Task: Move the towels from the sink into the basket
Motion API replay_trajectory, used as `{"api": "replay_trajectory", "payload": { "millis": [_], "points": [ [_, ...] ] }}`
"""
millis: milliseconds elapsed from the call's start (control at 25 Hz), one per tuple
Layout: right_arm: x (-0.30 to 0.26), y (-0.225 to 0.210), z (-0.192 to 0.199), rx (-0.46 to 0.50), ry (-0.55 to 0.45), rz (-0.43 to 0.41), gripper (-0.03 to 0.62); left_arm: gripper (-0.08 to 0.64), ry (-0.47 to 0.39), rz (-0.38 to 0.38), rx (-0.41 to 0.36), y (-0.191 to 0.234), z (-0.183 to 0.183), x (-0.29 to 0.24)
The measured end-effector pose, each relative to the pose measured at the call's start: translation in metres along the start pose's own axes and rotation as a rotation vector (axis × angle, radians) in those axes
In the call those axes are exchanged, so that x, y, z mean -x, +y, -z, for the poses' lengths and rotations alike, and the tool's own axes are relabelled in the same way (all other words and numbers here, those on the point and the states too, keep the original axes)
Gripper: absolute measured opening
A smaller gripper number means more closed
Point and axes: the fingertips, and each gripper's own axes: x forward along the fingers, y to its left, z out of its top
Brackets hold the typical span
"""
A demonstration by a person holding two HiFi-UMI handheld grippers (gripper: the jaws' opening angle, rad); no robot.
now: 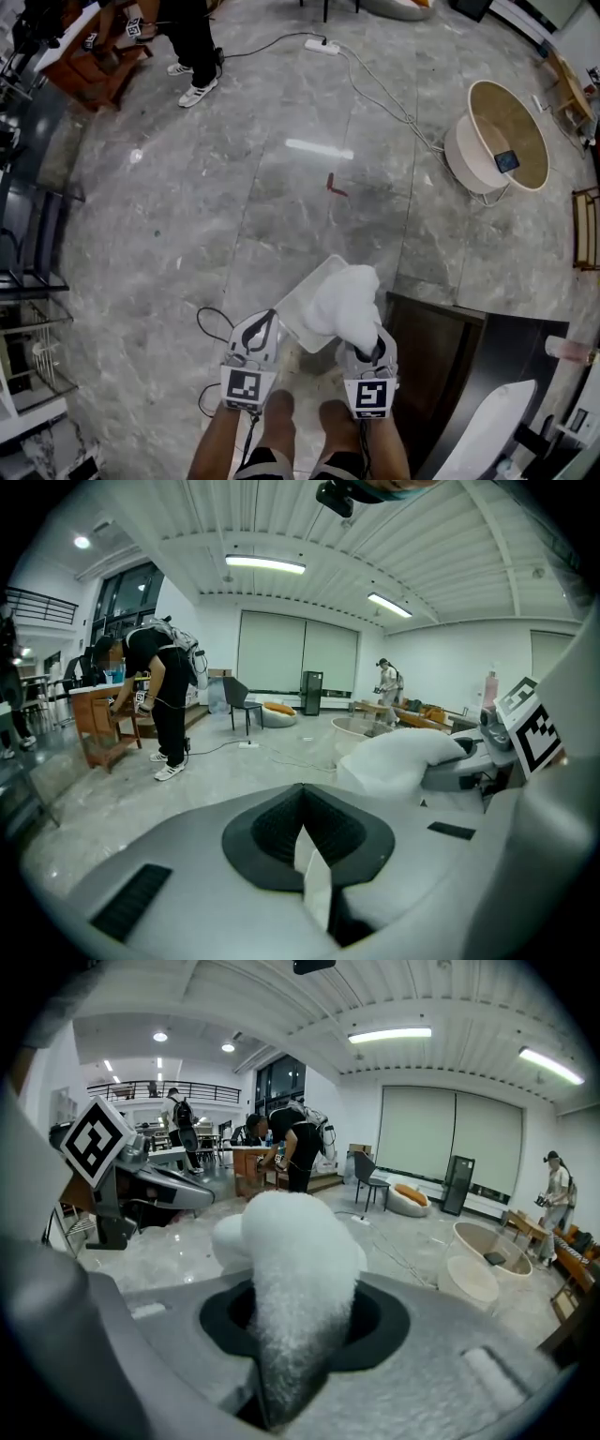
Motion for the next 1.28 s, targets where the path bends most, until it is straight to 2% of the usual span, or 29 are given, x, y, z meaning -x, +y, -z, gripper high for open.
{"api": "replay_trajectory", "payload": {
  "millis": [400, 520, 640, 720, 800, 1080, 1280],
  "points": [
    [-0.071, 0.030, 0.133, -0.007, 0.079, -0.048, 0.135, 0.009, 0.073, -0.016, 0.055, 0.004, 0.114, -0.047],
    [-0.091, 0.039, 0.173, -0.007, 0.114, -0.064, 0.135, 0.009, 0.107, -0.022, 0.111, 0.003, 0.149, -0.062],
    [-0.109, 0.043, 0.208, -0.003, 0.131, -0.066, 0.135, 0.009, 0.114, 0.005, 0.057, 0.000, 0.187, -0.075],
    [-0.121, 0.044, 0.231, 0.001, 0.137, -0.063, 0.135, 0.009, 0.138, 0.006, 0.093, -0.003, 0.209, -0.082],
    [-0.133, 0.045, 0.253, -0.002, 0.158, -0.062, 0.135, 0.009, 0.165, 0.003, 0.136, -0.005, 0.228, -0.090],
    [-0.177, 0.049, 0.331, -0.005, 0.236, -0.067, 0.138, 0.009, 0.196, 0.016, 0.161, -0.006, 0.286, -0.117],
    [-0.198, 0.058, 0.371, -0.025, 0.277, -0.078, 0.143, 0.009, 0.216, 0.022, 0.176, -0.001, 0.320, -0.133]
  ]
}}
